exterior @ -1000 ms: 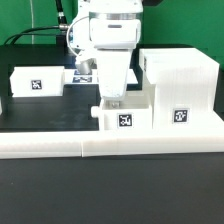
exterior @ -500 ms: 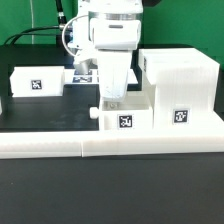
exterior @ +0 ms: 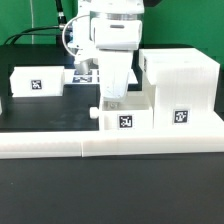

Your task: Assemble drawer

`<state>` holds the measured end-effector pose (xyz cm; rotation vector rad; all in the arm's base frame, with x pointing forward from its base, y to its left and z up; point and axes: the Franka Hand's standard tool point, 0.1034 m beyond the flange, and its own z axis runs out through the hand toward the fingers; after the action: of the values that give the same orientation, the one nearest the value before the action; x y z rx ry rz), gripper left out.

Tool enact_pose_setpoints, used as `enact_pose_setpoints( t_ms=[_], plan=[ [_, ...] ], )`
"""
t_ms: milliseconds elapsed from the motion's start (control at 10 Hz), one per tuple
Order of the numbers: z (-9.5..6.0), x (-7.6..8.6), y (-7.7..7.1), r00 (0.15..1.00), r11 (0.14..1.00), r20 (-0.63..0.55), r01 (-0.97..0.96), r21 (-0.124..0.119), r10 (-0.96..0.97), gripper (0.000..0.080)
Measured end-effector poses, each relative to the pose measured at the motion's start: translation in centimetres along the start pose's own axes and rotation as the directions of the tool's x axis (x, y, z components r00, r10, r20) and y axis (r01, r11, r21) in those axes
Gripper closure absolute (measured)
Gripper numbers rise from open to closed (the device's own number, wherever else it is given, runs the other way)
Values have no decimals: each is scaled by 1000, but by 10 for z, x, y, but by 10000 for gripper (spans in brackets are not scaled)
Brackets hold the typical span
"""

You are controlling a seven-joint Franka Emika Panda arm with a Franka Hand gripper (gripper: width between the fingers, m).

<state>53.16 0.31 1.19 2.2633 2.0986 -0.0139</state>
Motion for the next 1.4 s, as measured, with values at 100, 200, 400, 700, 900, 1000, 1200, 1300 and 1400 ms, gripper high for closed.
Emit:
enact_pose_setpoints(
  t_ms=[100, 200, 400, 700, 900, 1000, 1200, 1300, 1400],
  plan=[
    [0, -2, 0, 1000, 1000, 9, -1, 21, 1, 755],
    [0, -2, 0, 1000, 1000, 9, 2, 19, -2, 755],
    [-1, 0, 0, 1000, 1000, 11, 7, 22, -8, 755],
    [-1, -4, -1, 1000, 999, 18, 0, 41, -1, 755],
    [0, -5, -2, 1000, 999, 18, -1, 42, 0, 755],
    [0, -5, -2, 1000, 999, 18, -2, 42, 1, 755],
    [0, -4, -2, 1000, 999, 18, 0, 41, -1, 755],
    [-1, -1, -1, 1000, 999, 16, 4, 38, -5, 755],
    [-2, 0, 1, 1000, 1000, 10, 4, 22, -5, 755]
  ],
)
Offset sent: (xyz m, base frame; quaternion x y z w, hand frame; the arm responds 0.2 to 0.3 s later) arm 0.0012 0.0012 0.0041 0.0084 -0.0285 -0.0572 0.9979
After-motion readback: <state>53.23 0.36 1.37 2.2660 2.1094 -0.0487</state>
